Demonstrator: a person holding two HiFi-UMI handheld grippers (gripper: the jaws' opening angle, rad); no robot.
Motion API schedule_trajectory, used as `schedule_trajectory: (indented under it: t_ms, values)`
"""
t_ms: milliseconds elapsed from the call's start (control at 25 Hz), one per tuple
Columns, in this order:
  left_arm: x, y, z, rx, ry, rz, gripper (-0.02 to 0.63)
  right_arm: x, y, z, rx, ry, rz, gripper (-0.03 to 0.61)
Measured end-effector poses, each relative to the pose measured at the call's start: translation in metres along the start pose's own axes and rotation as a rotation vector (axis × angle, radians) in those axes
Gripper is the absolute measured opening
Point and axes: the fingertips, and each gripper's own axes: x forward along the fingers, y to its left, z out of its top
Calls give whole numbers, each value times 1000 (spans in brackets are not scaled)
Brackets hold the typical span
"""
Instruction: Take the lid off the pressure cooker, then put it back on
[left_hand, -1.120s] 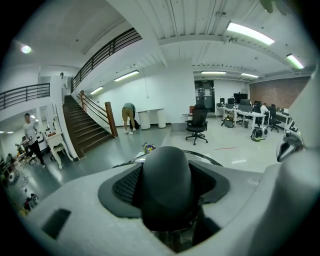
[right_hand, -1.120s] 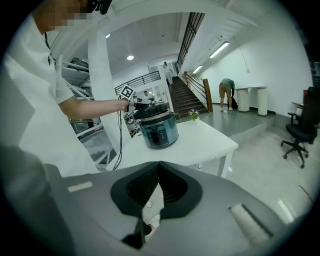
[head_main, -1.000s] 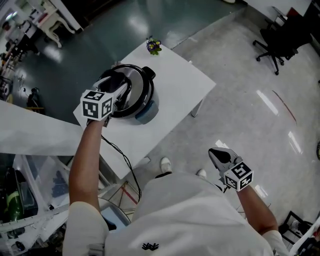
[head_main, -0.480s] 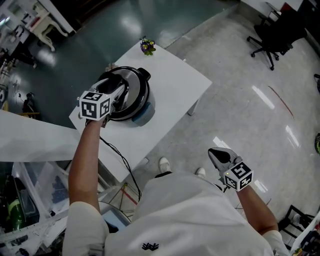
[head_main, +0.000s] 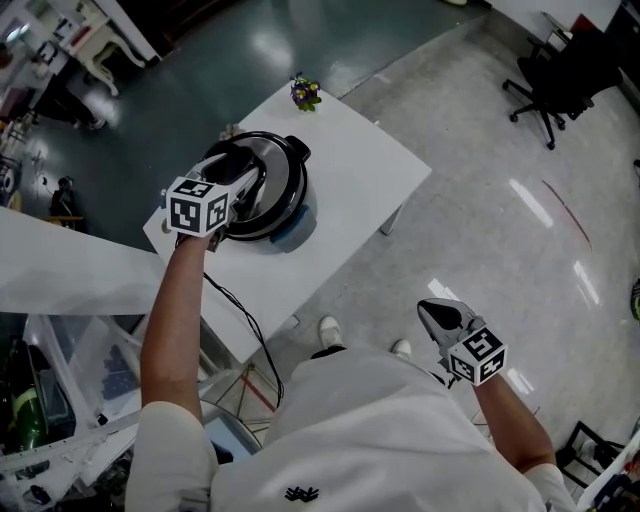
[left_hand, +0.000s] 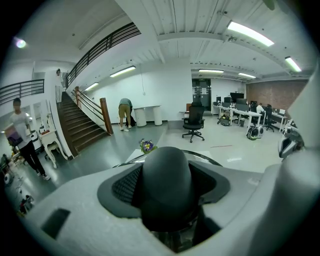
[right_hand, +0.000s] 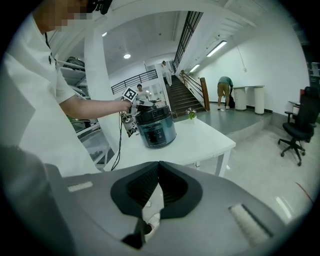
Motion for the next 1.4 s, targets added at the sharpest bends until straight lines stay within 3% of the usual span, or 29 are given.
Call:
schedule_trajectory:
  t_ms: [280,560,800,1160,1400]
  values:
    - [-16,-2,19,15,-76,34,344,1,3,-2,-10,1,25,14]
    - [-49,-9,36,3,-139,76,341,0,5,0,-34,-13,61,14]
    - [-96,-29,44,-47,-215,159,304,-12,8,-3,-87,-4,129,14]
    - [-151,-88,6,-143,-222,276,254,-32,-2,-8,-161,3,232,14]
    - [-172,-154,-32,-230,-221,314,188,-49,0,-20,-205,19,308,14]
